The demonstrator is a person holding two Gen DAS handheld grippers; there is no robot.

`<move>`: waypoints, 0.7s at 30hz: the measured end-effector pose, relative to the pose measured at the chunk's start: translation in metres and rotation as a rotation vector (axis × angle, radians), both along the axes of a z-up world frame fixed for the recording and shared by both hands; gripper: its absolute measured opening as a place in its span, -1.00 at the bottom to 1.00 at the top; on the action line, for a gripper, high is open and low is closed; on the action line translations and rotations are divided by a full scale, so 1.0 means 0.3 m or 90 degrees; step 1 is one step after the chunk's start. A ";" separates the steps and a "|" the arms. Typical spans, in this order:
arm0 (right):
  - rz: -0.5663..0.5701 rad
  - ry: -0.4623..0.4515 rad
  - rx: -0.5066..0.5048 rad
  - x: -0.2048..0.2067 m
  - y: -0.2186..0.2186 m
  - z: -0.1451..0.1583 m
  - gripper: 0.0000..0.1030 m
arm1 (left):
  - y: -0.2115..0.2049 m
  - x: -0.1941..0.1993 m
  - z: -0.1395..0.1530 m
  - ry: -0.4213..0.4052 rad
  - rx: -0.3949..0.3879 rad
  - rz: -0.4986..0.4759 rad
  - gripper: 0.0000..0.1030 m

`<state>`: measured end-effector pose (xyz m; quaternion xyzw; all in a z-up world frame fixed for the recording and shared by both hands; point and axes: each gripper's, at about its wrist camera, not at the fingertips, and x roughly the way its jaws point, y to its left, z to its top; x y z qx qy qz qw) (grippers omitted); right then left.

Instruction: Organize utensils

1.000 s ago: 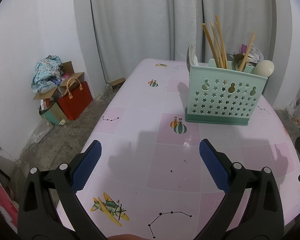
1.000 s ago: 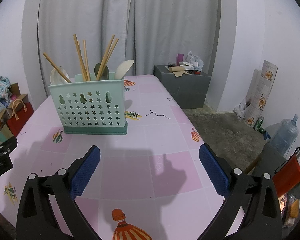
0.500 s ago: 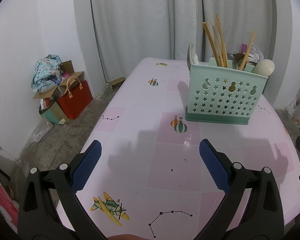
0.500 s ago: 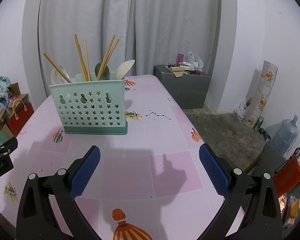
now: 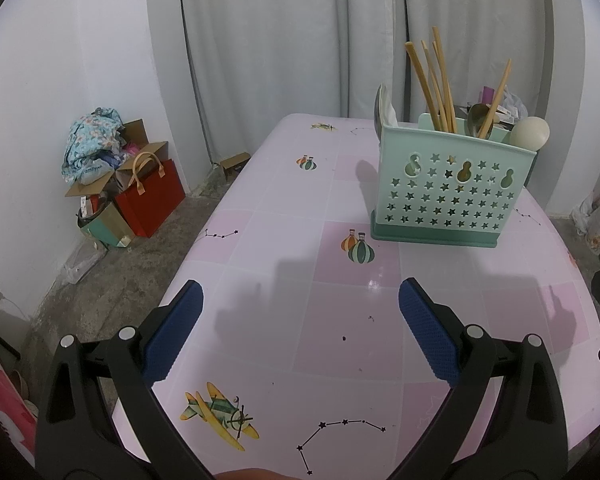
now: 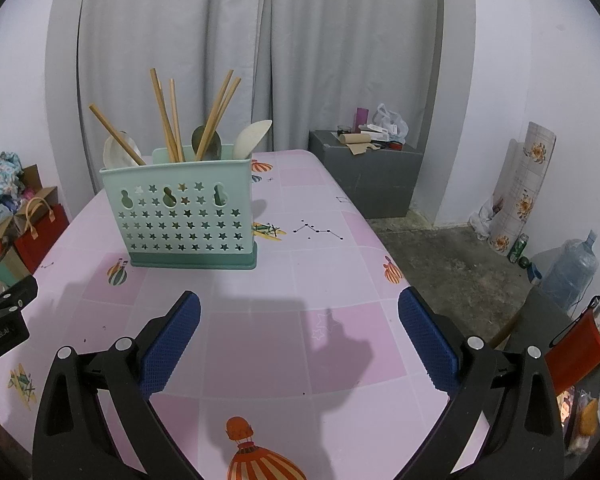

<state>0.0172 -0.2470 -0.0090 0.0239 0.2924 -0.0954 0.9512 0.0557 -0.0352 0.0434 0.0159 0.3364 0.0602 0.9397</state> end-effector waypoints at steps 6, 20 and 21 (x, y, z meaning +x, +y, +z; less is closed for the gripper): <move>0.000 0.000 0.000 0.001 0.000 -0.001 0.87 | 0.003 0.001 0.001 0.000 0.000 -0.001 0.84; 0.000 -0.001 -0.001 0.004 0.004 0.003 0.87 | 0.005 0.000 0.002 0.001 -0.001 -0.001 0.84; 0.001 -0.001 0.000 0.004 0.004 0.002 0.87 | 0.004 -0.002 0.002 0.001 -0.001 -0.001 0.84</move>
